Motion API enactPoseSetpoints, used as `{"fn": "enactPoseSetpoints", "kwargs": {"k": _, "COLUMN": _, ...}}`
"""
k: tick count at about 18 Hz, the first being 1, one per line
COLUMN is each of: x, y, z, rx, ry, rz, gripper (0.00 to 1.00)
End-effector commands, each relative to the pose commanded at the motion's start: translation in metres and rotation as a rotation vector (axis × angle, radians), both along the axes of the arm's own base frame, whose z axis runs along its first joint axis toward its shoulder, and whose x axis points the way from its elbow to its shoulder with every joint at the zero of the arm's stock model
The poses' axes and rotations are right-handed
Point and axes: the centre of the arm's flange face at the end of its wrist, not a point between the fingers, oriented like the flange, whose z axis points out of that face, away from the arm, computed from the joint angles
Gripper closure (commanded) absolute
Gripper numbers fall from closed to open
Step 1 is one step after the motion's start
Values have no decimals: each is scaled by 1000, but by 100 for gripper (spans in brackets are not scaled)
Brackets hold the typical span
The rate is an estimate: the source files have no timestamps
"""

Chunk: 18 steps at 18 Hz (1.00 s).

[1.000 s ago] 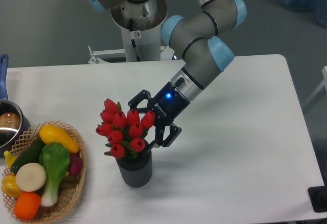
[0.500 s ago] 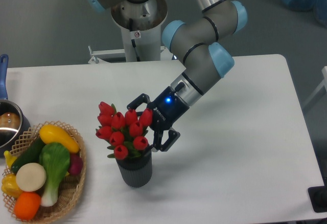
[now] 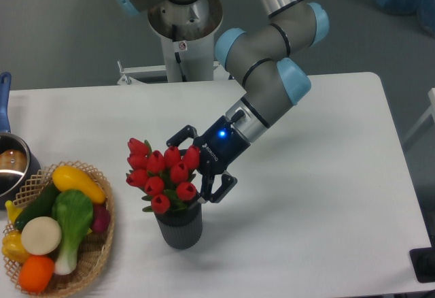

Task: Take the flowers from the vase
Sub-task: 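Close the gripper on the tulip bunch, then lift the gripped tulips straight up out of the black vase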

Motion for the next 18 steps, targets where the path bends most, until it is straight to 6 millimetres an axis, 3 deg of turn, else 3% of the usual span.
{"fn": "enactPoseSetpoints", "kwargs": {"k": 8, "x": 0, "y": -1, "z": 5, "rx": 8, "ry": 6, "rz": 1, "gripper": 60}}
{"fn": "enactPoseSetpoints", "kwargs": {"k": 13, "x": 0, "y": 0, "z": 5, "rx": 23, "ry": -4, "rz": -1, "gripper": 72}}
{"fn": "enactPoseSetpoints", "kwargs": {"k": 18, "x": 0, "y": -1, "z": 5, "rx": 23, "ry": -12, "rz": 2, "gripper": 72}}
